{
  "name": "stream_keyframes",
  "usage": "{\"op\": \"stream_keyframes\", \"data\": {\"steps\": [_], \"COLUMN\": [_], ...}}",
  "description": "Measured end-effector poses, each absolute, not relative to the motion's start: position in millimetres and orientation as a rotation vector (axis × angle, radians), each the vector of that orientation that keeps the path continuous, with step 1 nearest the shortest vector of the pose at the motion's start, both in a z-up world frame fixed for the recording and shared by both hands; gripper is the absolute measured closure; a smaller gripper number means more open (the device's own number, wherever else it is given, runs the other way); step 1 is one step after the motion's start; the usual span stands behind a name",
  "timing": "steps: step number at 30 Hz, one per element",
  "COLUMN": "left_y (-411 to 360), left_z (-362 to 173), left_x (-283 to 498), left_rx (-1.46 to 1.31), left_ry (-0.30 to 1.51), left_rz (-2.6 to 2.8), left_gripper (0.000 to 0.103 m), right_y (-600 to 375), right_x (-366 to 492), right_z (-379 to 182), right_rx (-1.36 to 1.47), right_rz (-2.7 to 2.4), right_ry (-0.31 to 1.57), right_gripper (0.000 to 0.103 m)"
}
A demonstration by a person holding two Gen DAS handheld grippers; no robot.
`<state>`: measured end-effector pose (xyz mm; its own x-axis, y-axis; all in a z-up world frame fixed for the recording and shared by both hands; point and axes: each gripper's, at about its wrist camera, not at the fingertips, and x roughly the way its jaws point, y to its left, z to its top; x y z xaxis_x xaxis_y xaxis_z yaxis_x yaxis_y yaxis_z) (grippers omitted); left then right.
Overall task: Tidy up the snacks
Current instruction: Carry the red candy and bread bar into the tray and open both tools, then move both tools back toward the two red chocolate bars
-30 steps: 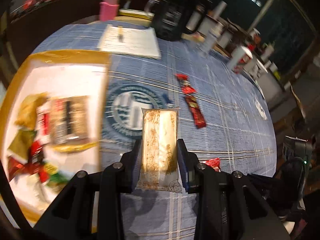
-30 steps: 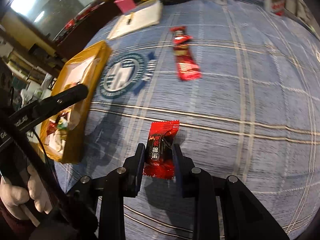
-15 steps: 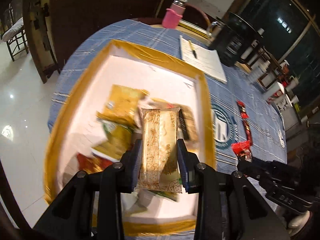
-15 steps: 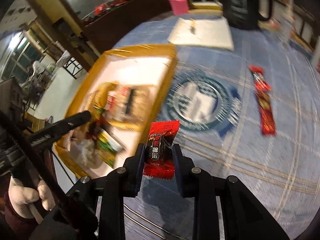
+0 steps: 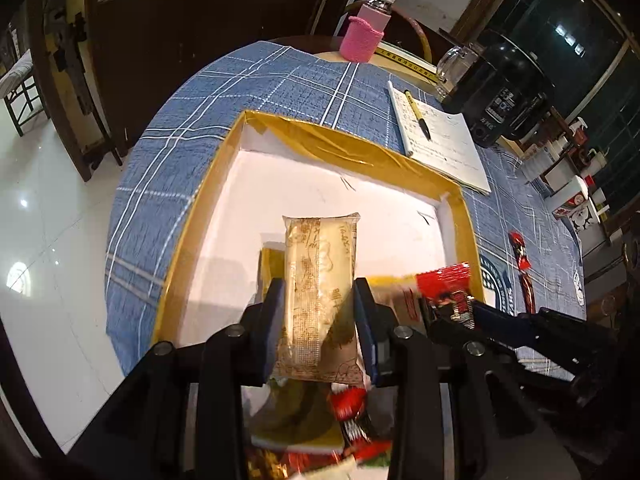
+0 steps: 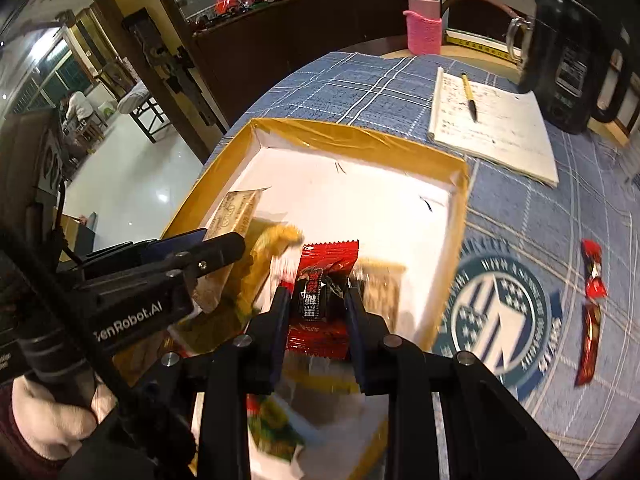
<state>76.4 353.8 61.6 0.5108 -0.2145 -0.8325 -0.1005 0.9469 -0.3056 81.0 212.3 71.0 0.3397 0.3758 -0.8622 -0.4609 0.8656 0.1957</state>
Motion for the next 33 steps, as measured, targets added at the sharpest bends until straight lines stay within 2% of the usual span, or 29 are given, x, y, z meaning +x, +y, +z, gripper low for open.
{"op": "stream_keyframes", "data": {"steps": [6,13,15,17,20,25,33], "left_y": [363,362,362,362,359,344,306], "left_z": [52,56,61,66,75,78,77], "left_x": [89,86,81,75,63,43,10], "left_rx": [-0.386,-0.398,-0.405,-0.415,-0.424,-0.444,-0.517], "left_ry": [1.049,1.053,1.042,1.031,1.014,1.019,1.037], "left_rz": [-0.069,-0.082,-0.085,-0.081,-0.064,-0.043,-0.056], "left_gripper": [0.067,0.061,0.058,0.044,0.036,0.032,0.032], "right_y": [218,218,214,208,196,174,134], "right_x": [90,94,93,91,85,68,29], "right_z": [63,64,67,70,77,83,86], "right_rx": [-0.085,-0.060,-0.051,-0.033,0.004,0.038,0.050], "right_rz": [0.525,0.532,0.535,0.539,0.541,0.549,0.557], "right_ry": [1.120,1.103,1.101,1.096,1.091,1.091,1.097], "right_gripper": [0.076,0.073,0.073,0.073,0.073,0.072,0.071]}}
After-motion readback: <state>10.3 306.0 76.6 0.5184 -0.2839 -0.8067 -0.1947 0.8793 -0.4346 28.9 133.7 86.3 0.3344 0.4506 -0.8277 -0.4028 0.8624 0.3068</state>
